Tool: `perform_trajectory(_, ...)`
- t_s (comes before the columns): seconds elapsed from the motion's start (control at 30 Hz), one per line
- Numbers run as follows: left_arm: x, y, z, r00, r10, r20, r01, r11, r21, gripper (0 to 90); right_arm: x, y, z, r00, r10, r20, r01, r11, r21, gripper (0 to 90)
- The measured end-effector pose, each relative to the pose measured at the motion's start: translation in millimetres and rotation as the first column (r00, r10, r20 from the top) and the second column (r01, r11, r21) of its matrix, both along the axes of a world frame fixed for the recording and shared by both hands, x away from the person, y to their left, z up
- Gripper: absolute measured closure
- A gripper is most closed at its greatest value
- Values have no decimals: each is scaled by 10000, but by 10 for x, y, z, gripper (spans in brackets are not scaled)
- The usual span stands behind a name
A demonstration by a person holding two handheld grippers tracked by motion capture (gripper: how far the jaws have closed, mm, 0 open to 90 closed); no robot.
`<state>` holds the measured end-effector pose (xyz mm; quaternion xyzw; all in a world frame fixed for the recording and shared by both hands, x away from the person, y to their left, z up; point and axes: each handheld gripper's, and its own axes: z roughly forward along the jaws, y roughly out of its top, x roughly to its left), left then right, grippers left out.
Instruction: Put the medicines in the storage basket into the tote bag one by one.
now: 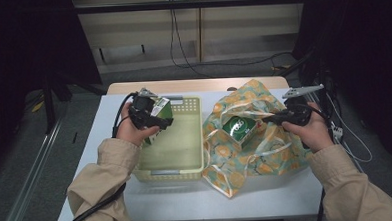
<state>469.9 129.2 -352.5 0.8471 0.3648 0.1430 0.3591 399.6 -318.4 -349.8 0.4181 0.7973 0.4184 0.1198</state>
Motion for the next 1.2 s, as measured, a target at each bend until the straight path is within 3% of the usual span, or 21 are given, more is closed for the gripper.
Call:
perform_trajectory(0.27, 93, 195, -179, 9982, 592, -128, -585, 9971, 488, 137, 2, -18, -23, 10000, -15, -34, 15, 10000, 23, 897)
perform_trajectory(0.37, 97, 215, -225, 9971, 721, -241, -704, 9952, 679, 190, 3, -24, -36, 10000, -30, -46, 31, 10000, 35, 897)
perform_trajectory(0.43, 88, 213, -236, 9956, 889, -295, -856, 9912, 1006, 301, 4, -29, -41, 10000, -29, -55, 29, 10000, 59, 897)
perform_trajectory(0.63, 90, 156, -286, 9952, 843, -493, -779, 9897, 1204, 424, 0, -29, -52, 10000, -25, -47, 25, 10000, 74, 897)
perform_trajectory(0.7, 93, 149, -308, 9935, 948, -634, -852, 9866, 1393, 504, -4, -35, -53, 10000, -25, -45, 25, 10000, 46, 897)
perform_trajectory(0.77, 95, 147, -329, 9923, 1041, -671, -942, 9861, 1367, 526, -7, -41, -54, 10000, -40, -33, 40, 10000, 57, 897)
perform_trajectory(0.83, 88, 154, -334, 9909, 1161, -676, -1063, 9852, 1342, 615, -11, -47, -54, 10000, -52, -34, 52, 10000, 81, 897)
perform_trajectory(0.93, 74, 150, -323, 9880, 1315, -807, -1205, 9844, 1284, 623, -16, -60, -63, 9999, -78, -64, 79, 9999, 117, 897)
perform_trajectory(1.2, -13, 162, -139, 9830, 1350, -1243, -1316, 9907, 346, 629, -25, -75, -112, 9999, -114, -102, 116, 9998, 168, 897)
